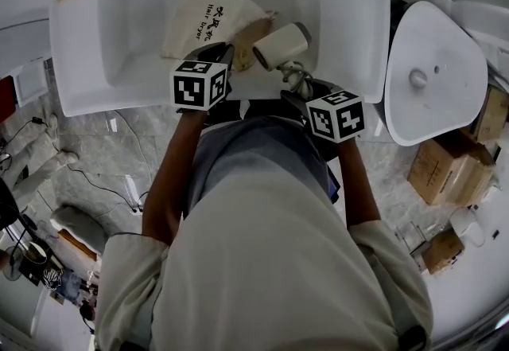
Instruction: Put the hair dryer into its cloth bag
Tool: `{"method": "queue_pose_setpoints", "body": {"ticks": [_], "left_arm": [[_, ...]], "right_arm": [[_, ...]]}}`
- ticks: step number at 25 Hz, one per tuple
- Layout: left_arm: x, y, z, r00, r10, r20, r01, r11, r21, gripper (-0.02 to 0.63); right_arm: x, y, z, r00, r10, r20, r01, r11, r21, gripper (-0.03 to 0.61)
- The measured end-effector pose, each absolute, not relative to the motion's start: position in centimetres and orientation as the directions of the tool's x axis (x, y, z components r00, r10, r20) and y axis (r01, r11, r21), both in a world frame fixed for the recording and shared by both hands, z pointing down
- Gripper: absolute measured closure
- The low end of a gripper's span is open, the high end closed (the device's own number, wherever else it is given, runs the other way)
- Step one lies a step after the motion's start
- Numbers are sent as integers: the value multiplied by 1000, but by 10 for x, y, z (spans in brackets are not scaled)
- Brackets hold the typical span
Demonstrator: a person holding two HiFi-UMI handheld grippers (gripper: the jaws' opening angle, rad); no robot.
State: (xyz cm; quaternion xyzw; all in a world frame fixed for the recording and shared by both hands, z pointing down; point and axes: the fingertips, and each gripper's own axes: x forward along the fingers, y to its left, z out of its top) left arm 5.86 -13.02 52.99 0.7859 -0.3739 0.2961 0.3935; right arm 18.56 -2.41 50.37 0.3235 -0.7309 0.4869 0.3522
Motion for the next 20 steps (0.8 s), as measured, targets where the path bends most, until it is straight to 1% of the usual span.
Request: {"method": "queue_pose_setpoints", "body": {"ticks": [12,16,20], "left_arm": [[52,-131,522,602,-356,715,-786,-426,449,568],[48,-131,522,615,-355,704,-776,-429,462,568],[46,-130,522,629,-359,690,-768,-425,479,568]], "right_arm": [[165,-21,517,-578,-14,816,-792,251,-556,333],[153,-22,517,-611,25,791,-770,214,-601,333],[146,-19,521,-608,77,791,-764,215,-608,333]]}}
